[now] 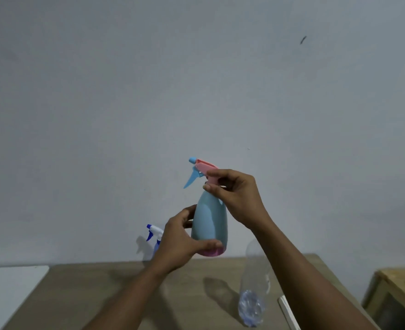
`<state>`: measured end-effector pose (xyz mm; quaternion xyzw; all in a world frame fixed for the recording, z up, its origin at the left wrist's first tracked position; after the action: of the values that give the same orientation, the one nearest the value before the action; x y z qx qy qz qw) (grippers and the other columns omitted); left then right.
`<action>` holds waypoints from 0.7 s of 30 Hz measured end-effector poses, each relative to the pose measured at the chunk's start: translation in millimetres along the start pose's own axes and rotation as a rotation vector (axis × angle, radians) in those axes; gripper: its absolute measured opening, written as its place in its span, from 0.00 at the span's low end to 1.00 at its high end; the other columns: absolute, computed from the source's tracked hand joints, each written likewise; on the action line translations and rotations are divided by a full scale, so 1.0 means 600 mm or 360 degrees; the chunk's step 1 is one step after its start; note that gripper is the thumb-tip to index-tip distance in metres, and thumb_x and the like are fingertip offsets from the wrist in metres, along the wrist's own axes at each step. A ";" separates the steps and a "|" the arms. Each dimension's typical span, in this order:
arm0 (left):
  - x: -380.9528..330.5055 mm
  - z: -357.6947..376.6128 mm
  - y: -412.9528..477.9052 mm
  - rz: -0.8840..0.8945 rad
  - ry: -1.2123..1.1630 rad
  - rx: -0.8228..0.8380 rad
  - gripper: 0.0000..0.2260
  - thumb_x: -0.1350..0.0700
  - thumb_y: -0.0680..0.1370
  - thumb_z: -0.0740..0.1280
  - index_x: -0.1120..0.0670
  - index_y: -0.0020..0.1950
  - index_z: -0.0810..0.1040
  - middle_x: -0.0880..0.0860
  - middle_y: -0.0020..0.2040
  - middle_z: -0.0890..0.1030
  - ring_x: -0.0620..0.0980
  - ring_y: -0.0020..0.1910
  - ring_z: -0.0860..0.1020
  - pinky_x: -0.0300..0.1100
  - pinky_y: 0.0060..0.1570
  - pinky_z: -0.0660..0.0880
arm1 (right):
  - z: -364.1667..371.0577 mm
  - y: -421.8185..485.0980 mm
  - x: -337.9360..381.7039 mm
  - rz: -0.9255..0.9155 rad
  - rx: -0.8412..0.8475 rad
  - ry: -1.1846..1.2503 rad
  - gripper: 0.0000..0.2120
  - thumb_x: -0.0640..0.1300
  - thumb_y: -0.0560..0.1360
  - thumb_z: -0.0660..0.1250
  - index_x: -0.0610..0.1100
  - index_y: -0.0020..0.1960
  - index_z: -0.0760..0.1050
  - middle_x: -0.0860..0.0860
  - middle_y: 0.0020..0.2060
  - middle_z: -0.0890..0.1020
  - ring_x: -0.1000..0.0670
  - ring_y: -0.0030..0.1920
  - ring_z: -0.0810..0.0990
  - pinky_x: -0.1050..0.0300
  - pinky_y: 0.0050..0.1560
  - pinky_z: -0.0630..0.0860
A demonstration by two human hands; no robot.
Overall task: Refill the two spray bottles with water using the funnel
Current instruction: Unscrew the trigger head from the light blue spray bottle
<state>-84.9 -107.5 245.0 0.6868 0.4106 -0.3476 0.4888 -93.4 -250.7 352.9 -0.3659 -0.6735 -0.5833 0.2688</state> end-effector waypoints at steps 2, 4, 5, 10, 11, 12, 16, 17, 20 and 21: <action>-0.022 -0.003 -0.007 0.0039 0.0019 -0.0038 0.40 0.45 0.58 0.84 0.45 0.68 0.73 0.39 0.60 0.79 0.43 0.58 0.78 0.34 0.48 0.80 | -0.002 -0.002 0.020 -0.0028 -0.0041 0.0014 0.13 0.38 0.72 0.77 0.50 0.54 0.84 0.49 0.51 0.87 0.49 0.50 0.86 0.53 0.54 0.83; -0.035 -0.004 -0.012 0.0069 -0.0016 -0.0021 0.39 0.46 0.59 0.84 0.44 0.67 0.73 0.39 0.60 0.79 0.42 0.57 0.79 0.34 0.47 0.80 | -0.005 -0.006 0.036 -0.0063 -0.0048 -0.0006 0.13 0.38 0.72 0.77 0.51 0.53 0.84 0.50 0.51 0.87 0.51 0.49 0.86 0.55 0.53 0.83; -0.040 -0.004 -0.014 0.0083 -0.0029 0.0002 0.39 0.46 0.60 0.84 0.44 0.68 0.74 0.39 0.60 0.79 0.43 0.58 0.79 0.33 0.47 0.80 | -0.008 -0.008 0.042 -0.0071 -0.0046 -0.0017 0.13 0.38 0.72 0.77 0.51 0.54 0.84 0.51 0.52 0.86 0.52 0.49 0.86 0.56 0.52 0.83; -0.046 -0.003 -0.016 0.0072 -0.0036 0.0097 0.37 0.48 0.62 0.83 0.44 0.69 0.73 0.40 0.62 0.79 0.45 0.59 0.79 0.35 0.50 0.80 | -0.014 -0.016 0.051 -0.0078 -0.0035 0.0062 0.13 0.38 0.72 0.76 0.49 0.54 0.84 0.50 0.52 0.87 0.48 0.50 0.86 0.48 0.56 0.83; -0.047 -0.002 -0.017 0.0061 -0.0057 0.0120 0.35 0.49 0.63 0.83 0.43 0.67 0.74 0.39 0.61 0.79 0.44 0.59 0.79 0.35 0.50 0.80 | -0.013 -0.017 0.051 -0.0080 -0.0016 0.0116 0.13 0.37 0.73 0.76 0.49 0.55 0.84 0.49 0.52 0.87 0.45 0.52 0.86 0.46 0.57 0.83; -0.048 -0.001 -0.018 0.0053 -0.0078 0.0145 0.33 0.50 0.63 0.83 0.41 0.65 0.74 0.38 0.60 0.80 0.43 0.59 0.79 0.36 0.49 0.80 | -0.011 -0.018 0.050 -0.0080 0.0016 0.0172 0.13 0.36 0.73 0.75 0.47 0.55 0.84 0.47 0.53 0.87 0.43 0.53 0.86 0.45 0.58 0.82; -0.053 -0.002 -0.021 0.0055 -0.0107 0.0164 0.31 0.52 0.64 0.83 0.40 0.63 0.74 0.39 0.59 0.81 0.40 0.58 0.79 0.35 0.50 0.80 | -0.004 -0.020 0.054 -0.0057 0.0150 0.0222 0.11 0.35 0.75 0.72 0.43 0.57 0.81 0.44 0.55 0.86 0.46 0.56 0.86 0.50 0.58 0.81; -0.054 -0.003 -0.022 0.0060 -0.0109 0.0143 0.33 0.51 0.64 0.83 0.42 0.65 0.74 0.39 0.60 0.80 0.41 0.58 0.79 0.35 0.50 0.80 | -0.005 -0.020 0.057 -0.0066 0.0140 0.0140 0.11 0.36 0.75 0.73 0.44 0.56 0.81 0.47 0.55 0.86 0.49 0.55 0.85 0.55 0.57 0.81; -0.058 -0.012 -0.023 0.0085 -0.0105 0.0091 0.35 0.50 0.64 0.83 0.43 0.68 0.73 0.39 0.60 0.80 0.41 0.59 0.79 0.35 0.49 0.80 | -0.010 -0.015 0.063 -0.0099 0.0076 -0.0096 0.12 0.40 0.73 0.76 0.52 0.54 0.82 0.52 0.53 0.85 0.52 0.53 0.83 0.59 0.51 0.82; -0.059 -0.013 -0.024 0.0095 -0.0109 0.0091 0.35 0.51 0.64 0.83 0.43 0.68 0.73 0.38 0.60 0.80 0.40 0.58 0.79 0.35 0.49 0.80 | -0.009 -0.014 0.062 -0.0094 0.0086 -0.0080 0.12 0.39 0.74 0.75 0.52 0.54 0.82 0.51 0.53 0.85 0.51 0.52 0.83 0.56 0.52 0.82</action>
<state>-112.3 -105.5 272.8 0.7000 0.3628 -0.3678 0.4930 -122.6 -250.0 378.3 -0.3531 -0.7060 -0.5632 0.2442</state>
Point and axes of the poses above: each hand's wrist, its own y-axis towards the middle knuckle, its own z-axis out of the palm, x = y × z, the point moved 10 cm from there along y, towards the middle knuckle
